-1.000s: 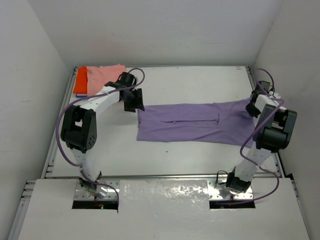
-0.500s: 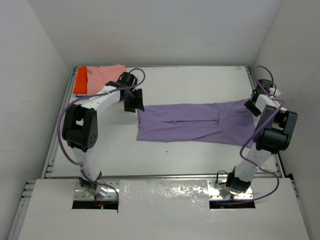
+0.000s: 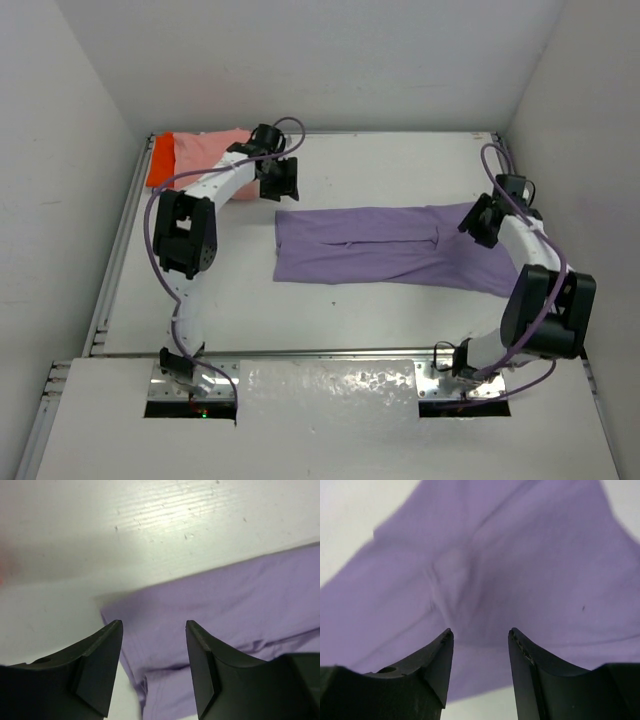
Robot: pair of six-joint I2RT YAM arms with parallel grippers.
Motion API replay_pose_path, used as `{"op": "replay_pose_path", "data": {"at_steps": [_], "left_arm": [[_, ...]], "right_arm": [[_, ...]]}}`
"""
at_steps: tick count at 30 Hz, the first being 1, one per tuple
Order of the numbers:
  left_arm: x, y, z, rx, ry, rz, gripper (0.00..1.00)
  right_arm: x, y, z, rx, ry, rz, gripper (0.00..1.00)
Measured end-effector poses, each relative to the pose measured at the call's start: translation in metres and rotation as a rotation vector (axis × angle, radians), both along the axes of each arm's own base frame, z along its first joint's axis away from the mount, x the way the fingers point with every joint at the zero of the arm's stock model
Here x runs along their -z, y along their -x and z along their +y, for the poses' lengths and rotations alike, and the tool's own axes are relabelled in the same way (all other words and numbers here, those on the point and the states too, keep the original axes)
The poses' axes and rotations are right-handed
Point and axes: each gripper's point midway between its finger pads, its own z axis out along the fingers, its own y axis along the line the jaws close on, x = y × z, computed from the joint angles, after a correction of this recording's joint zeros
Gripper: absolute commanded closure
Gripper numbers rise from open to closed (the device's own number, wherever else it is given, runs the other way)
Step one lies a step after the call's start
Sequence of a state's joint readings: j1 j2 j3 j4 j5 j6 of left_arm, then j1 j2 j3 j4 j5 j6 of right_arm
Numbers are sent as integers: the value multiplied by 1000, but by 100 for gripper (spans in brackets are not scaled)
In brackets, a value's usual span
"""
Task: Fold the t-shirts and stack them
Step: Fold the other side of the tshirt into a rectangle, then rotate the tshirt 80 degrees
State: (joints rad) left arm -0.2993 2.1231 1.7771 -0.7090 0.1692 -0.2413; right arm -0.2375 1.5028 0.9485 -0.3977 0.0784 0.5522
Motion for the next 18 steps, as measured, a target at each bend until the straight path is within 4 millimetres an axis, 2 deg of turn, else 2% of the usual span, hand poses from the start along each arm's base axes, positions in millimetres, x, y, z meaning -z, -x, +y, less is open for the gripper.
{"op": "replay_pose_path", "data": {"at_steps": [3, 6, 9, 13, 16, 18], "left_arm": [[17, -10, 2, 12, -34, 8, 48], [37, -9, 7, 18, -76, 40, 48], [48, -6, 12, 25, -104, 61, 47], [52, -5, 16, 32, -126, 56, 50], [63, 1, 19, 34, -138, 72, 56], [64, 3, 19, 37, -135, 65, 69]], "right_arm": [[7, 24, 18, -36, -60, 32, 53], [21, 58, 34, -60, -104, 96, 50], [27, 90, 46, -72, -126, 132, 49], [26, 108, 48, -67, -125, 143, 49], [33, 121, 47, -44, -125, 166, 49], [39, 130, 44, -19, -119, 197, 49]]}}
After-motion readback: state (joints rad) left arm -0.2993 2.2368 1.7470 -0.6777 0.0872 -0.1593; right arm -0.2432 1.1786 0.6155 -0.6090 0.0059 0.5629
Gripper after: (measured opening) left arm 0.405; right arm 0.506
